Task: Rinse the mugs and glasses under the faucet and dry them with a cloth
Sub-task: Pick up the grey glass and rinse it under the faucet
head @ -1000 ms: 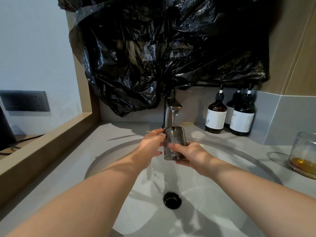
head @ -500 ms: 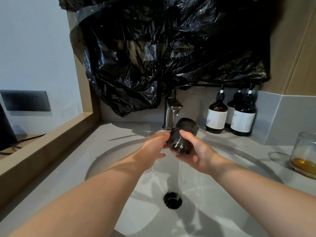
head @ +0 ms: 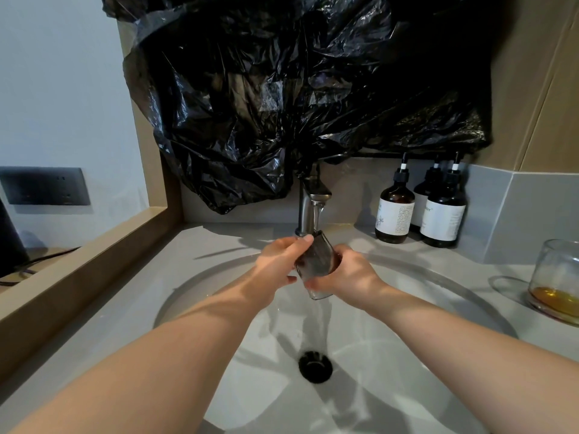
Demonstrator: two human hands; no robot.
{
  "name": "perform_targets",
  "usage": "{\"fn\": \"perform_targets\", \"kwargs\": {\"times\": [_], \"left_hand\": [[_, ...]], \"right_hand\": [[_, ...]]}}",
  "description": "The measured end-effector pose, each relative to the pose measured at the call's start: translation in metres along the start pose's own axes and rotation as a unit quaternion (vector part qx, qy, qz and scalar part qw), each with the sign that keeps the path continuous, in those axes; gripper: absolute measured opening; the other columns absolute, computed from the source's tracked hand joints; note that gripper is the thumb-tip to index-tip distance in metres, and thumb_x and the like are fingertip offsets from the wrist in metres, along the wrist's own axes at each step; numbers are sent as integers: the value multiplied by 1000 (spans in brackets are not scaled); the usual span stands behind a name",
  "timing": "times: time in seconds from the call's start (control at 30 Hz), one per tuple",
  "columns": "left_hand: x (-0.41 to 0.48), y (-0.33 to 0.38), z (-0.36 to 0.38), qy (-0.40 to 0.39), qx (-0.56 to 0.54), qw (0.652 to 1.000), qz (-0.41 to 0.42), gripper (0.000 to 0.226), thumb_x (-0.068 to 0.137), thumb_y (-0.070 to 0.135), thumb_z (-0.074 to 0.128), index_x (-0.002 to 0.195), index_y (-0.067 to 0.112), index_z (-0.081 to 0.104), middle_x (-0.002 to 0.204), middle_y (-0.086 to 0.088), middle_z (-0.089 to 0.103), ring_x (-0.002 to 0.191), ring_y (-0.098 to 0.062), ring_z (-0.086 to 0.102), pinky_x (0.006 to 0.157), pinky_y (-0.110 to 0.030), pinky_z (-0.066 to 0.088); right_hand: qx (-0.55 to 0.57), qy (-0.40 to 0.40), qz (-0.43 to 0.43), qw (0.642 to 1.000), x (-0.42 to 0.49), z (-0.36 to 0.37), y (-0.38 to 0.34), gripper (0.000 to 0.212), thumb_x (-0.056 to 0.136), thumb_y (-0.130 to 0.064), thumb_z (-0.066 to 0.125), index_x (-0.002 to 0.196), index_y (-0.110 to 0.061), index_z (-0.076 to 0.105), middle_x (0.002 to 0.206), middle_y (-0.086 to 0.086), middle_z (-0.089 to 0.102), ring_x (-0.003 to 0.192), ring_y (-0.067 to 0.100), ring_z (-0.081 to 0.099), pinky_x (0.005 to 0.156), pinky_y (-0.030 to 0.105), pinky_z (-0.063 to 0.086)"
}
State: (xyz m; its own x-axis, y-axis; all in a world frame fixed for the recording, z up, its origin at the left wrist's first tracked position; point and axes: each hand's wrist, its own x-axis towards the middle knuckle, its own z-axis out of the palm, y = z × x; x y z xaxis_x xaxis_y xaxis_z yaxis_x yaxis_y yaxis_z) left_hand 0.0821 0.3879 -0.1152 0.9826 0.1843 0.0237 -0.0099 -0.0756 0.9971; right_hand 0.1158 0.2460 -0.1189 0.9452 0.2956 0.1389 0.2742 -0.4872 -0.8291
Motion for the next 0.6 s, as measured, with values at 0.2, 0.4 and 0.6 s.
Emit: {"fn": "perform_targets", "kwargs": {"times": [0.2, 0.4, 0.6], "left_hand": [[-1, -3, 1, -14, 31, 999, -21, 43, 85, 53, 63, 119, 28, 57, 113, 4, 64, 107, -15, 60, 82, -35, 57], [2, 1, 5, 56, -85, 992, -71, 24, 87, 39, 66, 96, 16, 64, 100, -10, 71, 93, -26, 68, 78, -38, 58], [0, 8, 8, 90, -233, 958, -143, 24, 88, 32, 65, 98, 12, 56, 101, -12, 63, 90, -28, 64, 70, -40, 55]], "right_hand": [[-168, 0, -54, 984, 9, -6, 3, 67, 51, -32, 83, 111, -28, 53, 100, -6, 56, 97, 14, 57, 77, 32, 55], [-96, -13, -94, 991, 12, -11, -1, 77, 56, -24, 87, 124, -27, 50, 110, -8, 54, 102, 11, 55, 88, 29, 51], [228, -117, 104, 961, 9, -21, 6, 42, 80, -30, 73, 116, -18, 55, 112, 3, 66, 99, 19, 62, 89, 34, 49]]}}
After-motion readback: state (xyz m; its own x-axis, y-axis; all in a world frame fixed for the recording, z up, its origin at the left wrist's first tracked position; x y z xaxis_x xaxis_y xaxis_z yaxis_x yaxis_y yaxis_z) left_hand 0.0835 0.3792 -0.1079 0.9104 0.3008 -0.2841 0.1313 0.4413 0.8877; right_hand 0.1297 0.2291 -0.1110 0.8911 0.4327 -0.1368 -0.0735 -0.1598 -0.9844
